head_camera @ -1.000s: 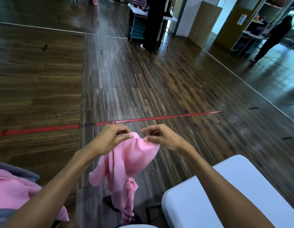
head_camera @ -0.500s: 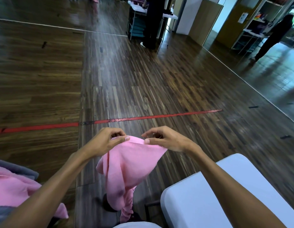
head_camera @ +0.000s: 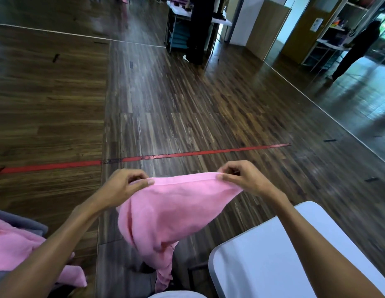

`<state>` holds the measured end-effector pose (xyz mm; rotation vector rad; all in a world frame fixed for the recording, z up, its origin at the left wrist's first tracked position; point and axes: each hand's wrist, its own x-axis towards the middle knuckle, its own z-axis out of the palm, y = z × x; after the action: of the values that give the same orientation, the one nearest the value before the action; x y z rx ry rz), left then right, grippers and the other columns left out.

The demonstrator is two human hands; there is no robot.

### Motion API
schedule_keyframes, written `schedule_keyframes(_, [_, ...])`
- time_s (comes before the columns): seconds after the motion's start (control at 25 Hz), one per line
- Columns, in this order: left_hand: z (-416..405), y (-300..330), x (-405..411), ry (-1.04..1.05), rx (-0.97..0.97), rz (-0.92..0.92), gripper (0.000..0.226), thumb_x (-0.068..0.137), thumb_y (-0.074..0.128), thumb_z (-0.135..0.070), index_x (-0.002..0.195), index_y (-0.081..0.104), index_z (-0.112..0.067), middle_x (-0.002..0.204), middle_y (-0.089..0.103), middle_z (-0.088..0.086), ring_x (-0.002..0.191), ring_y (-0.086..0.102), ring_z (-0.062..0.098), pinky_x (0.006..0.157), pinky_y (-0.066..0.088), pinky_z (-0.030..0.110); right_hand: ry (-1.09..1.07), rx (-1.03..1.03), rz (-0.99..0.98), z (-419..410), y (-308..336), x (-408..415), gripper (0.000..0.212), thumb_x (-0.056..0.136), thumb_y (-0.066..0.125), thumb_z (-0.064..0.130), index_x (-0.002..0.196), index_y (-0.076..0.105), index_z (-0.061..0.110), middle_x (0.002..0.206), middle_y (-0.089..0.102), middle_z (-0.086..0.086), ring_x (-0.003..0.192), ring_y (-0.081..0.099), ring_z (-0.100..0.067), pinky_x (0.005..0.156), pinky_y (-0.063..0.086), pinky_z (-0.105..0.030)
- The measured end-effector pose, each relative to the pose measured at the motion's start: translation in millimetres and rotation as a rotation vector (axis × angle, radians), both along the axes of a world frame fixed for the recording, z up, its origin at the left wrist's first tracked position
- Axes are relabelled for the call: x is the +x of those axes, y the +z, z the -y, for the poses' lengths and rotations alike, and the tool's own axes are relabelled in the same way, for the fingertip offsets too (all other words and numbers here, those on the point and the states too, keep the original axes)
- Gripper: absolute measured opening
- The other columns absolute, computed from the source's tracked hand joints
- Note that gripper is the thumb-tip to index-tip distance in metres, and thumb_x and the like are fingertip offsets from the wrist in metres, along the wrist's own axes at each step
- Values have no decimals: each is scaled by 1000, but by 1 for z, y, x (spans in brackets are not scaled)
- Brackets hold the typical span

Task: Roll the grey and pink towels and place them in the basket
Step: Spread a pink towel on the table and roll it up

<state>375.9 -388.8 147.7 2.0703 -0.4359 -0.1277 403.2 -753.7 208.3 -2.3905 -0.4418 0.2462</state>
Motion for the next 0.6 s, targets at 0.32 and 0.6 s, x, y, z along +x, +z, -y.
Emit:
schedule_keyframes(0.32, [61, 26, 7, -108, -7, 188, 20, 86, 67, -44, 84, 72, -25, 75, 68, -3, 71, 60, 15, 64, 44, 28, 218, 13, -4, -73, -1, -1, 6, 88, 72, 30, 88, 71, 24, 59, 55, 2, 54, 44, -9, 55, 34, -27])
schedule_keyframes(0.6, [12, -2, 5, -40, 88, 38, 47, 75, 59, -68, 79, 70, -22, 73, 67, -1, 66, 59, 17, 63, 43, 32, 12, -61, 102, -16, -9, 12, 17, 87, 71, 37, 90, 73, 21, 79, 70, 4, 74, 64, -14, 71, 51, -41])
